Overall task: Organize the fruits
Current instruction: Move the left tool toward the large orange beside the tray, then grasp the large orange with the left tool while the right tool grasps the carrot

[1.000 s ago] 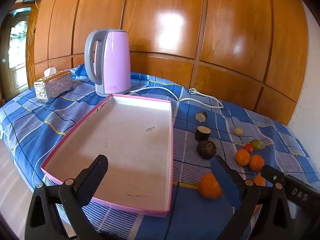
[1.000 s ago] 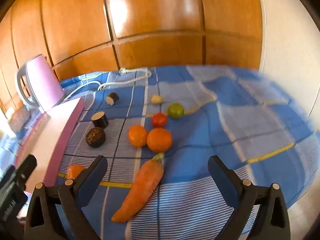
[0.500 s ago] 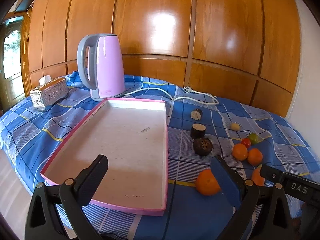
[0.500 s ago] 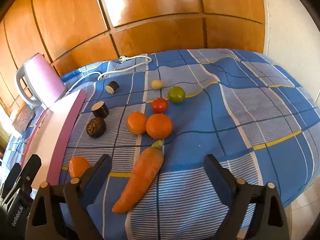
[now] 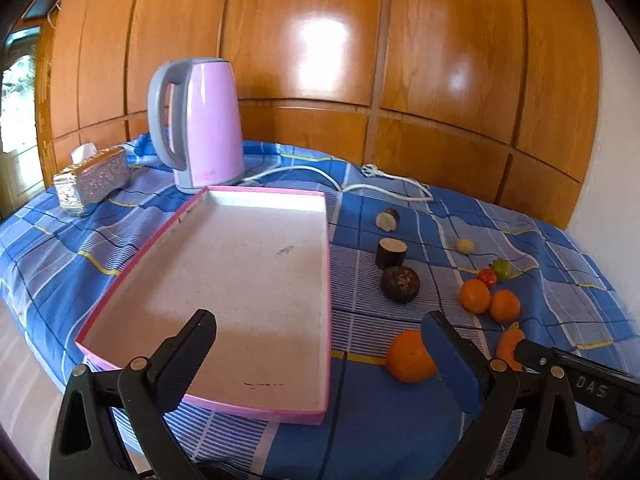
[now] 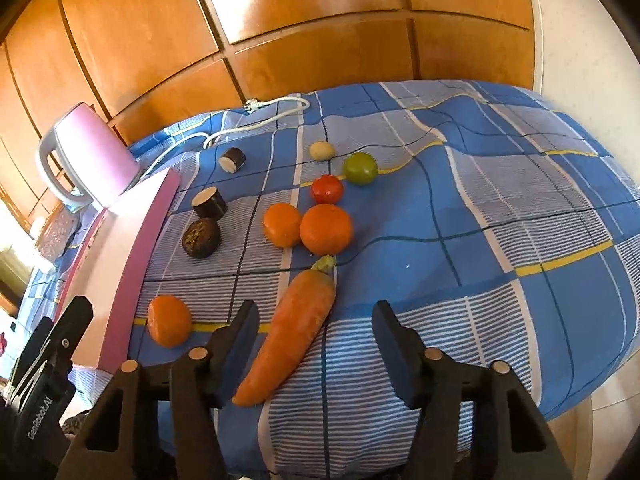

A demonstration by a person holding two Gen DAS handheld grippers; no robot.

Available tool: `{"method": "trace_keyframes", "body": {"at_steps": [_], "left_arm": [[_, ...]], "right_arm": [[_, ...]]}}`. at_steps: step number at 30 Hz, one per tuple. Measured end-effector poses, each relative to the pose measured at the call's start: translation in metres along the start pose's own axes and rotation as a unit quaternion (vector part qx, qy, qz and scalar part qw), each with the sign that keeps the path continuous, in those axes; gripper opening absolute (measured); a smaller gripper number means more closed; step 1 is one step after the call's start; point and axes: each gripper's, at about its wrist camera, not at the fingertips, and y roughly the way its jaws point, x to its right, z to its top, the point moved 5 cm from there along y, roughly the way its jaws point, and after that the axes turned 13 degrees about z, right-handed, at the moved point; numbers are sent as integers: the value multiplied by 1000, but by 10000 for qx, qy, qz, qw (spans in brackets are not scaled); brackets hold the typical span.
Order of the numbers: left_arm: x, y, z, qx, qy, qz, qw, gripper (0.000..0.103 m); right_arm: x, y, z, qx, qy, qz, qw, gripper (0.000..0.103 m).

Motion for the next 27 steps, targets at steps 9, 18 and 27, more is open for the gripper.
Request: {"method": "trace_keyframes", "body": {"at_steps": [9,18,27], "left_arm": [[14,-5,-3,40,289,-318,9991,93],[28,-3,-5,-109,457,-806,9956,67],[54,2,-13,-366,898,-1242,9875,55]], "right_arm": [[6,15,2,-142,89,-160,9997,55],[-4,24,2,-152,-218,-111,9996,47],[1,31,0,-370,69,146,9992,44]]}}
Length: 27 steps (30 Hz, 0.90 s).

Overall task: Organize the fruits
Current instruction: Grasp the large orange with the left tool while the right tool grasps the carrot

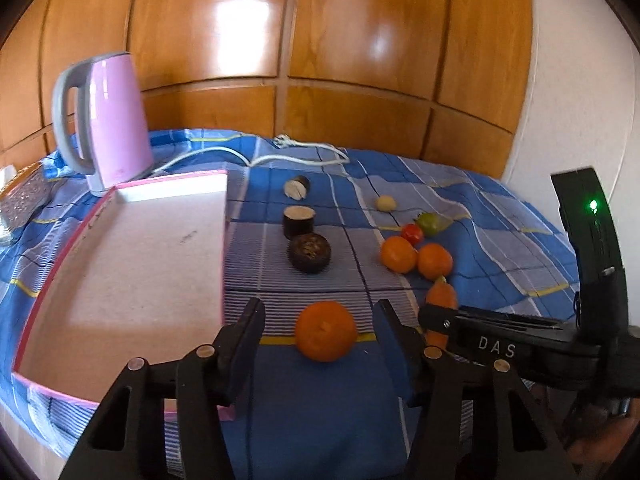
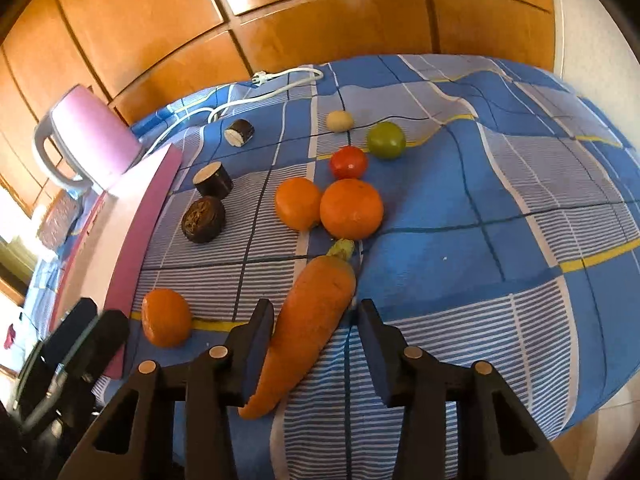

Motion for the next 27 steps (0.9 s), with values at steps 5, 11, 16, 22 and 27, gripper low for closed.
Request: {"method": "trace_keyframes", "body": {"at_steps": [5,11,16,22,27], "left_arm": [[7,13,-2,-265,102,-89,9996,45],[7,33,-5,-591,59,-3,9982,46],[14,39,-10,-605,309,263,9973,51],[14,41,-12,-577,361,327,9971,39],[12,37,-11,-541,284,296,9977,38]], "right_arm": [[-2,0,-1,-7,-74,-59,10000,43],[-6,-2,3,122,-232,-187,9995,39],[5,-1,4,74,193,99,9997,41],[5,2,4,90,227,99,9997,43],[-3,6,4,23,-174,-159,9997,42]]}}
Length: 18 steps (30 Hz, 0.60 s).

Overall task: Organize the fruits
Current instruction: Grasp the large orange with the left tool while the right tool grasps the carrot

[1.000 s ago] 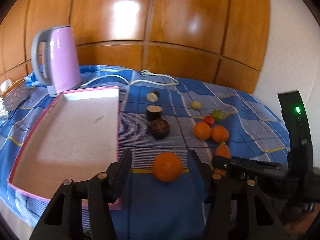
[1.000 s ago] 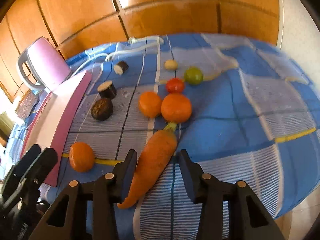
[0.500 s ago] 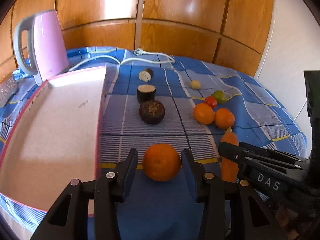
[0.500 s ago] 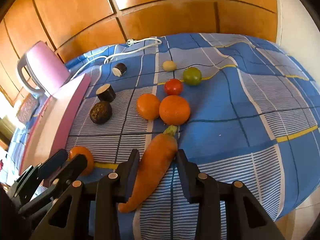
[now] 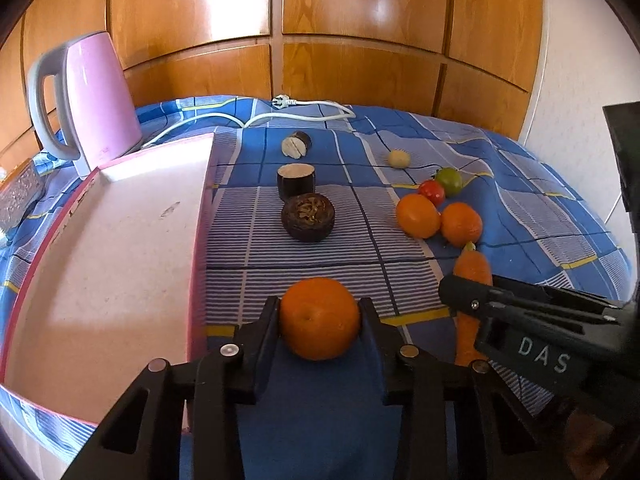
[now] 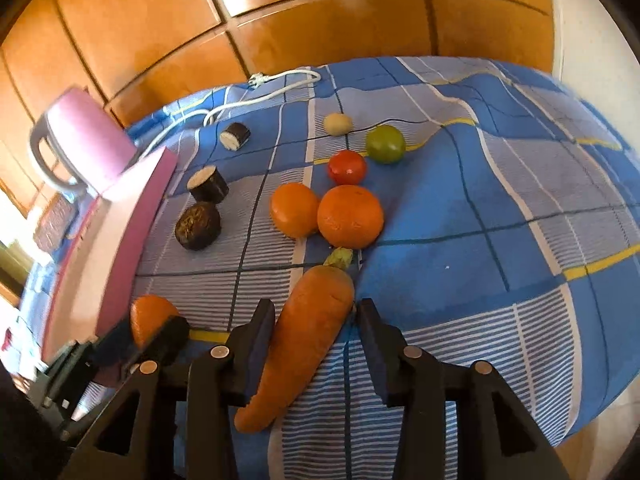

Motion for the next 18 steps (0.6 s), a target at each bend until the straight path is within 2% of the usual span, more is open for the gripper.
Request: {"method": "trace_keyframes", "body": {"at_steps": [8,14,18], "left_arm": [[-4,-4,-1,-10,-122,-6,9999,38],[-12,-15,0,145,-279,-90,9995,38],[-16,-27,3,361,-348,-136,9987,38]], "right_arm": [[9,0,0,-69,333,260,9991,42],[2,-1,-1,-27,74,84,9999,40],[-5,-9,-1,145,-84,189,9997,36]]}}
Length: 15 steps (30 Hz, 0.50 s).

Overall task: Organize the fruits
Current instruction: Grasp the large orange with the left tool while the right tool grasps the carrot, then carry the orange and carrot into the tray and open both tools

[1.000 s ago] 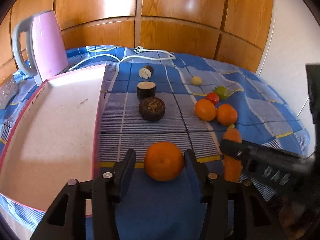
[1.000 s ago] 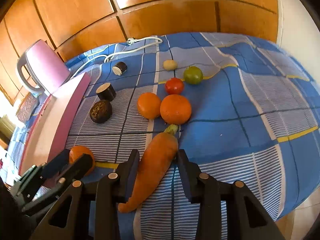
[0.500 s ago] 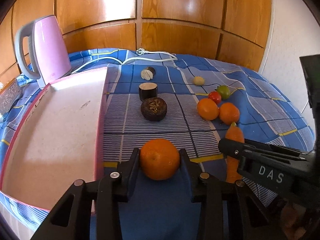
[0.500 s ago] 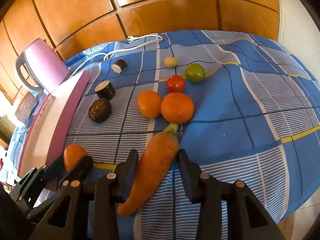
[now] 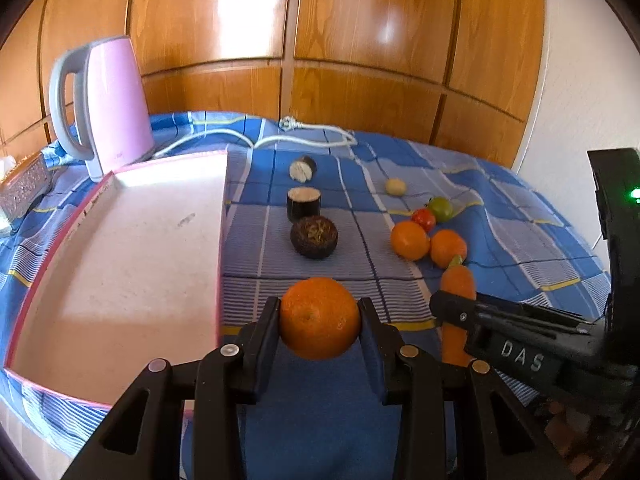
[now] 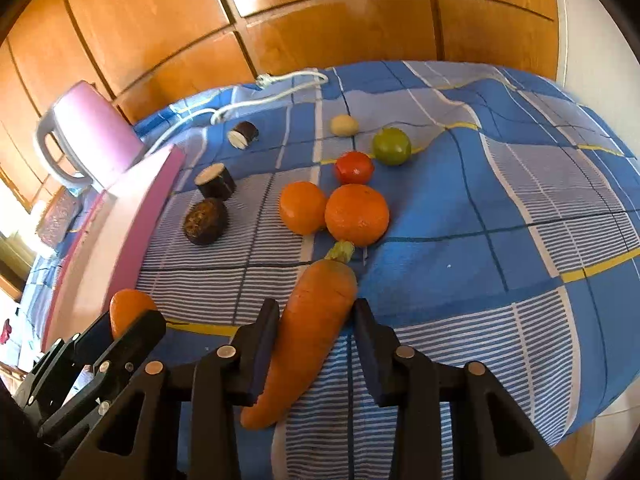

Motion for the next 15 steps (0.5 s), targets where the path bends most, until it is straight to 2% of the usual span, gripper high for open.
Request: {"method": "trace_keyframes", "body": {"at_steps": [6,15], "left_arm": [[-14,-17,7,295,-268,54,9992,38],[-55,-35,19,693,-1060,516,9906,38]], "right_arm": [[-21,-6,0,122,-499,108,9986,33],[-39,-5,9,194,-498,457,9975,32]]}}
